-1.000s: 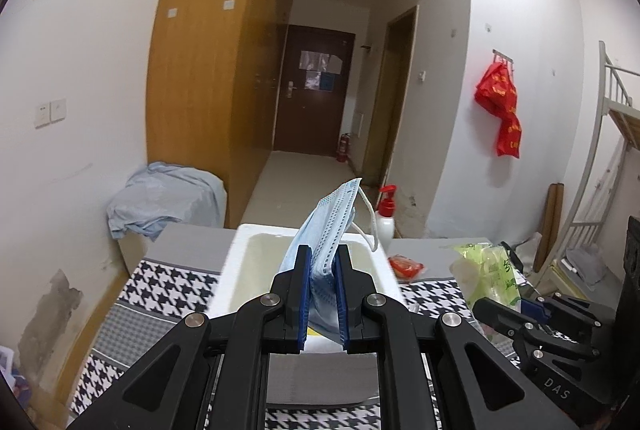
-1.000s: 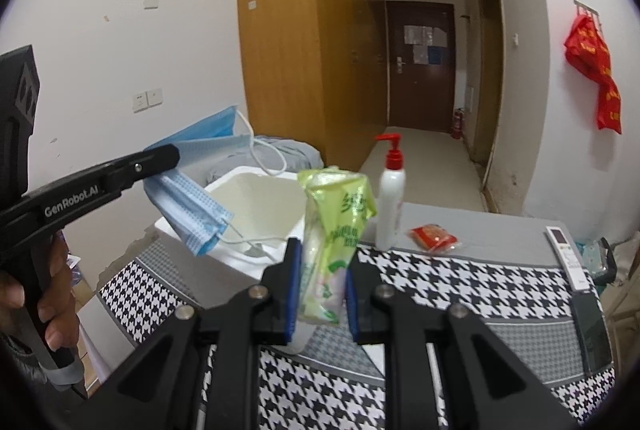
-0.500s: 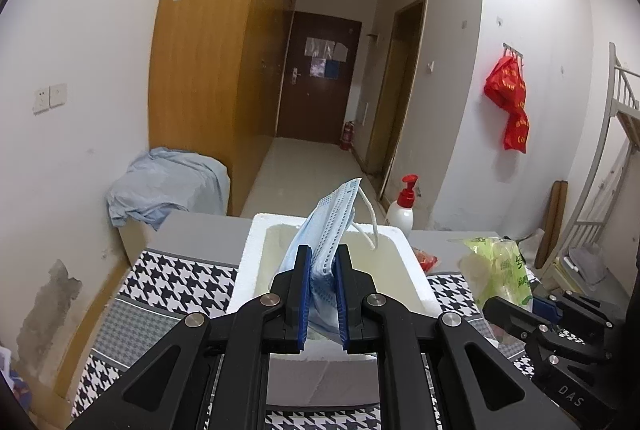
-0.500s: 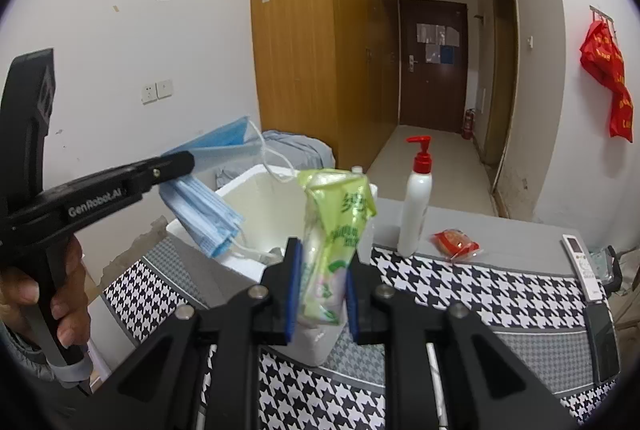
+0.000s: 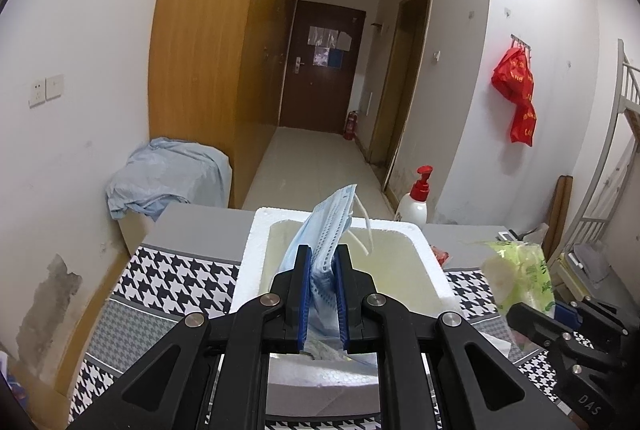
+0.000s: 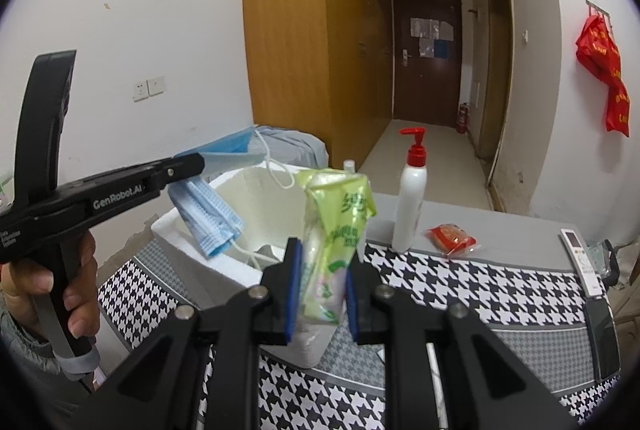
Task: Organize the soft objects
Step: 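Carry the blue mask over the foam box with the left gripper, then open the left gripper to drop the blue mask into the foam box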
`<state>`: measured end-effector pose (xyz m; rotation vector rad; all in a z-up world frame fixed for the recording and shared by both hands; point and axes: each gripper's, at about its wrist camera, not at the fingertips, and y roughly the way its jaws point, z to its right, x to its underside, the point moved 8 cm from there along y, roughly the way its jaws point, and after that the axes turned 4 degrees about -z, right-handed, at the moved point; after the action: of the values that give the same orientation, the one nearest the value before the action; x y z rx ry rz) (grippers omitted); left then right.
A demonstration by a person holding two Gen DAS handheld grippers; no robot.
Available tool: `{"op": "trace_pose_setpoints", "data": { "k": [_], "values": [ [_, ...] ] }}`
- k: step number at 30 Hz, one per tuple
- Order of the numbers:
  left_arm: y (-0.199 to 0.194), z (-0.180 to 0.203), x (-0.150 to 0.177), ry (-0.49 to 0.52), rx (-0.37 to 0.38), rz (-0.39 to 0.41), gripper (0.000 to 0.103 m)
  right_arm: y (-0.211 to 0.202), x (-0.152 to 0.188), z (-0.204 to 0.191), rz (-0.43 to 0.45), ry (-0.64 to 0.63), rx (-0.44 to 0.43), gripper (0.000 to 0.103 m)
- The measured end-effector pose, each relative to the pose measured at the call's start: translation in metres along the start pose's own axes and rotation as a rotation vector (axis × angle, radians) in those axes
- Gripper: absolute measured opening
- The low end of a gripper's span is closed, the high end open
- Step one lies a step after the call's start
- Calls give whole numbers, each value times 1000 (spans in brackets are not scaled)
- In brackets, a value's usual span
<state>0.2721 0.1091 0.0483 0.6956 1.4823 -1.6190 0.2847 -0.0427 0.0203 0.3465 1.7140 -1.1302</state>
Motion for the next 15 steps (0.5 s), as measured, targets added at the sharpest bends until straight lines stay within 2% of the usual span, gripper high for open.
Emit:
{"op": "trace_pose_setpoints", "data": {
  "k": [15],
  "values": [
    [26, 2, 0, 19, -22, -47, 12, 6, 2, 10, -16, 21, 16, 23]
  ]
}}
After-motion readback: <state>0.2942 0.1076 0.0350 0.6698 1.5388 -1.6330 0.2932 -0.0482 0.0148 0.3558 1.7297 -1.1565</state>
